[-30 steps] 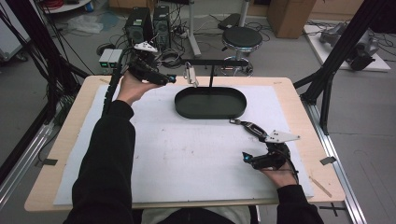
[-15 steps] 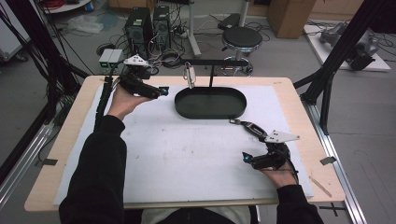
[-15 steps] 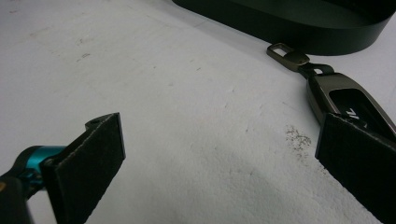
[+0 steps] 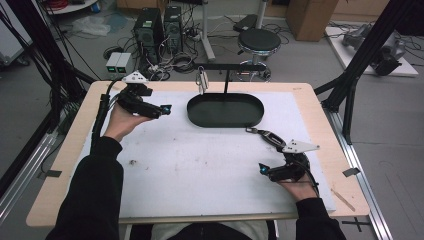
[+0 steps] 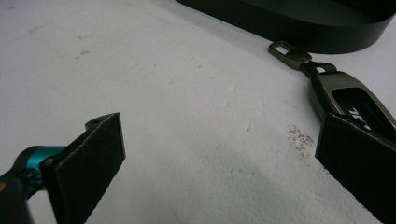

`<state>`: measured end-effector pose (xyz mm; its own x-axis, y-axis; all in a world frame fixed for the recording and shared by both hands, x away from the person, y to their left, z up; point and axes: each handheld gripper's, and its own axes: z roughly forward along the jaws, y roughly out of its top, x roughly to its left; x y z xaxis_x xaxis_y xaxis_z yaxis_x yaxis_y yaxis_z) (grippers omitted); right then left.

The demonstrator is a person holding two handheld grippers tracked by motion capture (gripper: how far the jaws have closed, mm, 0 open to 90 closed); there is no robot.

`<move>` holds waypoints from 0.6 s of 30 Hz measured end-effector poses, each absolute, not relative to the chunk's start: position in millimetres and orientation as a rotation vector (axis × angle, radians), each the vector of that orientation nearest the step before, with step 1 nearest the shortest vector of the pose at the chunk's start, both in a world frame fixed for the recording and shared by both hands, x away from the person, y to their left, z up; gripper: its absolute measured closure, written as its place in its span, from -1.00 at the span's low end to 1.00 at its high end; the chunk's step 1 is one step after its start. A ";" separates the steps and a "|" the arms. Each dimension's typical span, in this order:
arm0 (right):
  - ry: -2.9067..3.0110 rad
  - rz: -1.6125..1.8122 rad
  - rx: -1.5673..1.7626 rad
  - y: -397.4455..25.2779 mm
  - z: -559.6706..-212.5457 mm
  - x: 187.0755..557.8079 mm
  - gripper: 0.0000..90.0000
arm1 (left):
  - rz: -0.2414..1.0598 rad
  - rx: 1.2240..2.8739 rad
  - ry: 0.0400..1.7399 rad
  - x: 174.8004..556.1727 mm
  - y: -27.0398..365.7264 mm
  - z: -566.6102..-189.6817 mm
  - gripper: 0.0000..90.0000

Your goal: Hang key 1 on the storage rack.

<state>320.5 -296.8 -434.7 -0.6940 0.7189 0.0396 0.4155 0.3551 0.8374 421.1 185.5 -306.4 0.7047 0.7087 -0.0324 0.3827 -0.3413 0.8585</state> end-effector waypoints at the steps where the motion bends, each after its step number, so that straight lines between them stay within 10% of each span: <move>1: 2.287 1.264 0.999 -296.8 -434.8 320.5 -0.98 | 0.437 1.973 0.838 419.1 186.8 -307.7 -0.96; 18: 2.297 1.248 0.996 -294.7 -435.9 320.6 -0.98 | 0.419 1.917 0.889 384.6 221.8 -335.0 -0.96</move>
<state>320.6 -294.7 -435.9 -0.6951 0.7183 0.0313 0.4173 0.3676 0.8311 384.6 221.8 -335.0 0.6775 0.7316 -0.0762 0.4071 -0.2866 0.8672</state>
